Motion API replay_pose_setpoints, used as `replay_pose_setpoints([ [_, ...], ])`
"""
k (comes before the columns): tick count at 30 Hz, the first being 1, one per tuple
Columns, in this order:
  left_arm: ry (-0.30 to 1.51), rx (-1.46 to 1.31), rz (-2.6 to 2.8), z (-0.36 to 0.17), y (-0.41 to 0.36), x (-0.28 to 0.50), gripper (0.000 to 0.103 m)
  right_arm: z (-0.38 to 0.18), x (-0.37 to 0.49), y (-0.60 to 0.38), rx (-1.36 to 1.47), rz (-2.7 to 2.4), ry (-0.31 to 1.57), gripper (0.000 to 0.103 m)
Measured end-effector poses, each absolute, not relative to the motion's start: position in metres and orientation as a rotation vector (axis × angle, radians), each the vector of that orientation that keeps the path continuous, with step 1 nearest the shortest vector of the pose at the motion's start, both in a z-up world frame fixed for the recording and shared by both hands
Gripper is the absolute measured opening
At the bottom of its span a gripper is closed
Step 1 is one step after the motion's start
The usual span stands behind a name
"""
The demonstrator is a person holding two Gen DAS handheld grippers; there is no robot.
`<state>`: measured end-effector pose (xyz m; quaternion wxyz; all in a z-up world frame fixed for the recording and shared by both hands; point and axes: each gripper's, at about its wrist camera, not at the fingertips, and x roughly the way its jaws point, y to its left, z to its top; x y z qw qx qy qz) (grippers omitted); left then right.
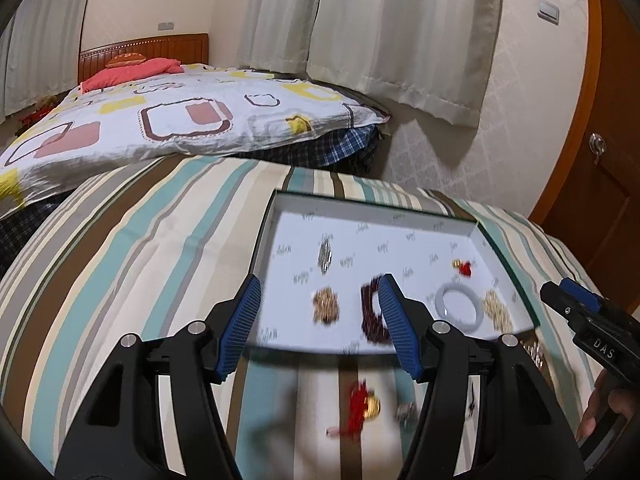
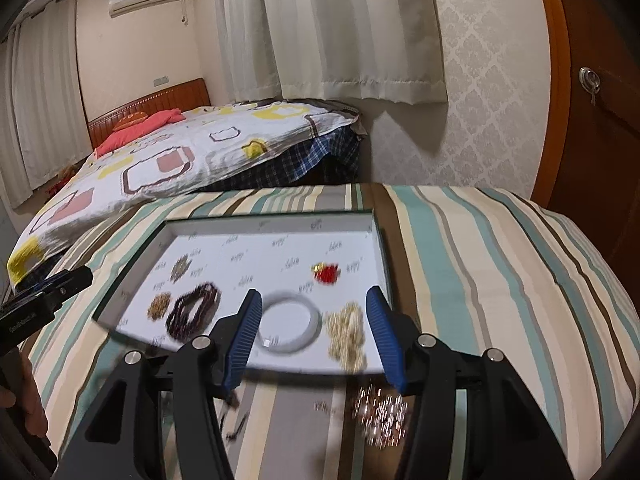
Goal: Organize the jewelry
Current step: 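Lift both open tools out of the box toward the remaining jewelry, then grip the black bead pendant with the right tool while the left tool lowers to the red coin charm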
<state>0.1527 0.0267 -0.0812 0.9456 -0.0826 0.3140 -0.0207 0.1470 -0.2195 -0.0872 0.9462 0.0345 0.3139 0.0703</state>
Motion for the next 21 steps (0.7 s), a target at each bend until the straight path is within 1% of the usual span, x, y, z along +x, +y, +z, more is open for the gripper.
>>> replay_pose_setpoints([
  [12, 0.676, -0.17, -0.012, -0.099, 0.044, 0.106, 0.06, -0.109, 0.11, -0.197, 0.053, 0.19, 0.672, 0.054],
  [21, 0.686, -0.193, 0.035, -0.101, 0.066, 0.089, 0.06, -0.12, 0.106, -0.165, 0.013, 0.264, 0.704, 0.054],
])
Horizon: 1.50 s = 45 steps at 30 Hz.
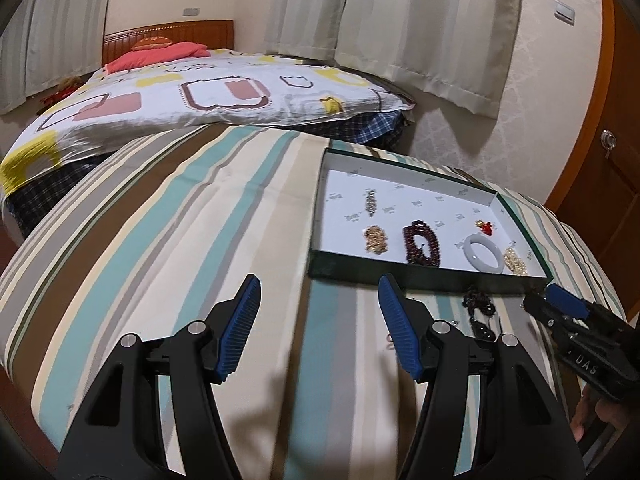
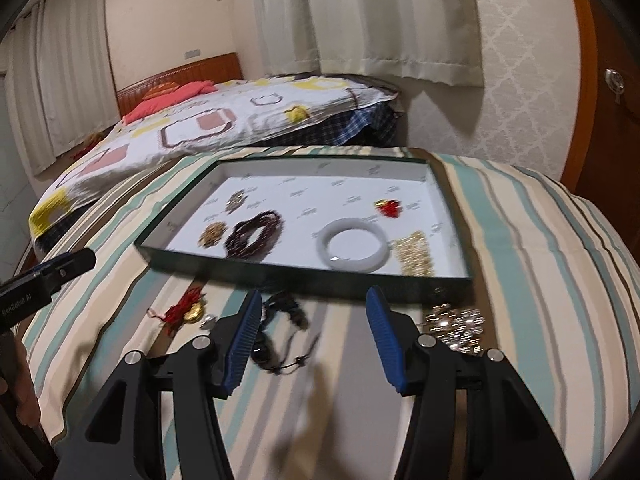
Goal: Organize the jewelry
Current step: 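Grip the black bead pendant with the right tool while the left tool lowers to the red coin charm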
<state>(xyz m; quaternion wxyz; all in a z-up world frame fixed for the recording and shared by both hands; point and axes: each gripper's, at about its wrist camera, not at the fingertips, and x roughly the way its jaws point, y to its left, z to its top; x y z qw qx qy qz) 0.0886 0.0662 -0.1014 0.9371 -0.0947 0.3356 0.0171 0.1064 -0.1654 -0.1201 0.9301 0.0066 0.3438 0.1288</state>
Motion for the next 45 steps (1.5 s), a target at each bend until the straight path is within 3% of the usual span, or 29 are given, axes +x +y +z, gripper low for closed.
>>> replay_pose_setpoints([
  [17, 0.725, -0.212, 0.059, -0.114, 0.079, 0.085, 0.06, -0.157, 0.118, -0.13, -0.07, 0.333, 0.864, 0.039],
  [21, 0.745, -0.207, 0.036, -0.119, 0.071, 0.088, 0.06, -0.156, 0.117, -0.136, -0.07, 0.331, 0.869, 0.018],
  [36, 0.809, -0.155, -0.083, -0.136, 0.022, 0.105, 0.06, -0.15, 0.117, -0.178, 0.004, 0.264, 0.841, 0.018],
  [45, 0.861, -0.119, -0.132, -0.149, 0.0, 0.124, 0.045, -0.15, 0.12, -0.189, 0.036, 0.255, 0.834, 0.018],
])
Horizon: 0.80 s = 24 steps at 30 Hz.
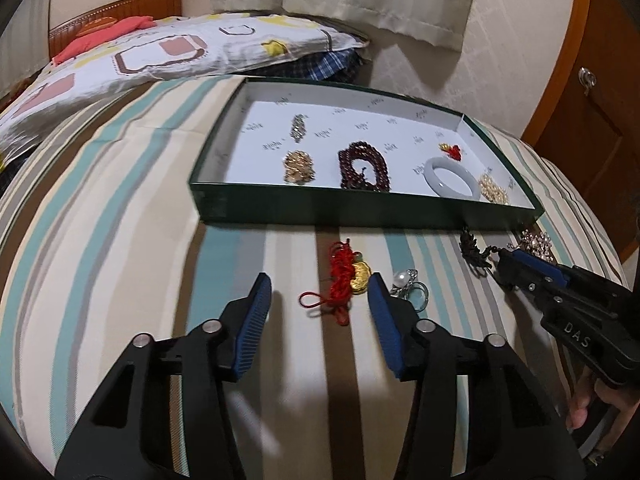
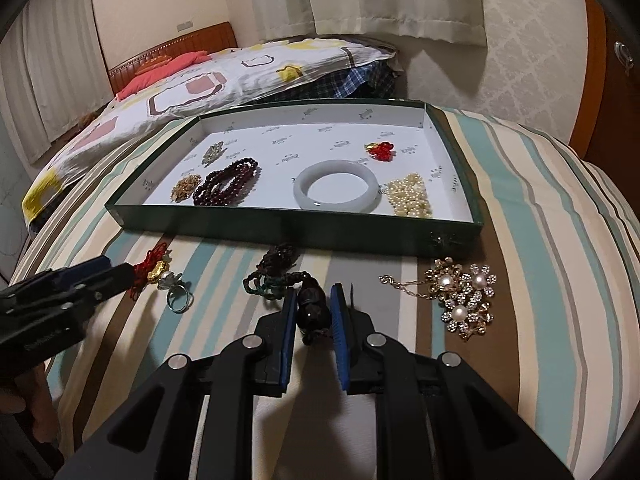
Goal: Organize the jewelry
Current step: 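Grip the black bead pendant with the right tool while the left tool lowers to the red coin charm, then close the left tool on the red knot charm with gold coin, then carry the red coin charm and black pendant into the green box with both tools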
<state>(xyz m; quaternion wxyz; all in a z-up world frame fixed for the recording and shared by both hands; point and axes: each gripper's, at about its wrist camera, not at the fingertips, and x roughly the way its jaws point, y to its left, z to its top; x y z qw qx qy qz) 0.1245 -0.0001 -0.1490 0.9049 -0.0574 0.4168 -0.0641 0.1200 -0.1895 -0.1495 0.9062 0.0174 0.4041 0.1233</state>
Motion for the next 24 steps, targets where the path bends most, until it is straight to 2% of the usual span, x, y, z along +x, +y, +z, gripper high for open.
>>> replay_pose_setpoints([
  [4, 0.881, -0.106, -0.144, -0.154, -0.005, 0.13, 0.033, -0.15, 0.121, -0.191, 0.043, 0.255, 0.833, 0.018],
  [5, 0.876, -0.099, -0.143, -0.154, -0.006, 0.13, 0.027, -0.15, 0.122, -0.191, 0.045, 0.254, 0.834, 0.018],
  [9, 0.874, -0.095, -0.157, -0.155, -0.005, 0.129, 0.018, -0.151, 0.121, -0.192, 0.048, 0.255, 0.835, 0.018],
  [11, 0.874, -0.089, -0.162, -0.155, -0.006, 0.128, 0.01, -0.151, 0.121, -0.192, 0.047, 0.255, 0.835, 0.018],
  [24, 0.796, -0.105, -0.153, -0.137, 0.001, 0.117, 0.009, -0.139, 0.114, -0.189, 0.052, 0.255, 0.773, 0.018],
])
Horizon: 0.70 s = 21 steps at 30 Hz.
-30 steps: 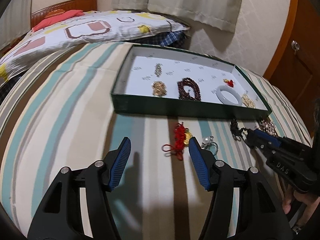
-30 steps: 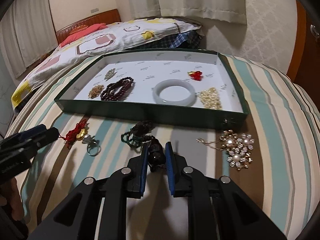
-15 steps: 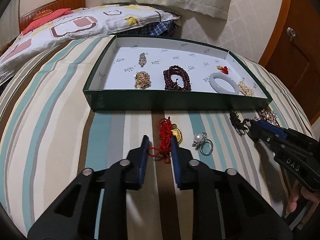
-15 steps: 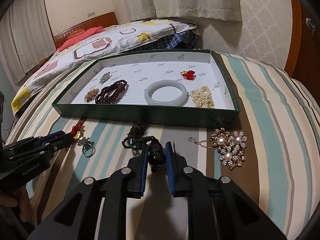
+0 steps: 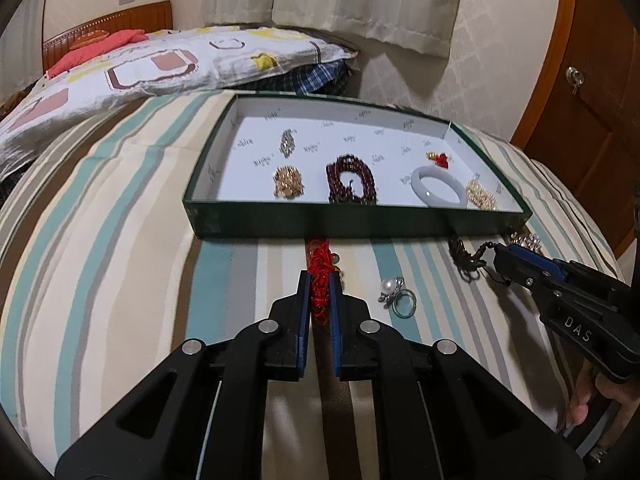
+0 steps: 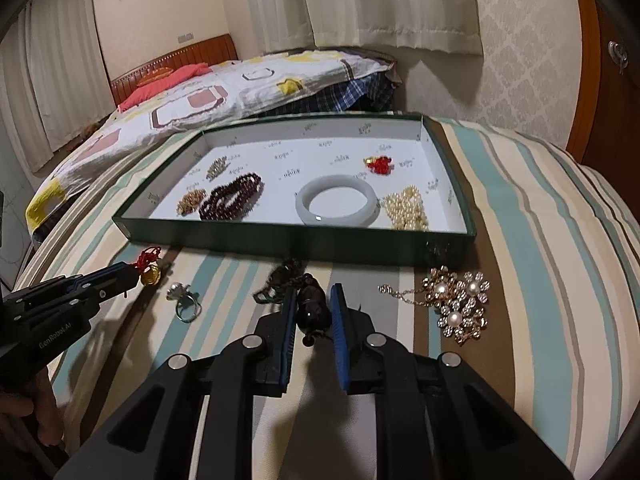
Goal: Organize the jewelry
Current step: 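Carry the red coin charm and black pendant into the green box with both tools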
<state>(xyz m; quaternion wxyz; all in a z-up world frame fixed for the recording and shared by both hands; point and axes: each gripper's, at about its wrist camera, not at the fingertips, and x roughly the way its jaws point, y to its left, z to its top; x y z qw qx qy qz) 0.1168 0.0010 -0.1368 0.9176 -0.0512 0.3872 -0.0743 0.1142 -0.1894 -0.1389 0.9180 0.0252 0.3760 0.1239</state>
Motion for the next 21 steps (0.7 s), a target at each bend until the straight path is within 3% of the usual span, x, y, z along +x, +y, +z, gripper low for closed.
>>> replay_pose_setpoints([
  [21, 0.629, -0.142, -0.151, -0.072, 0.008, 0.109, 0.009, -0.08, 0.109, -0.192, 0.055, 0.247, 0.595, 0.018],
])
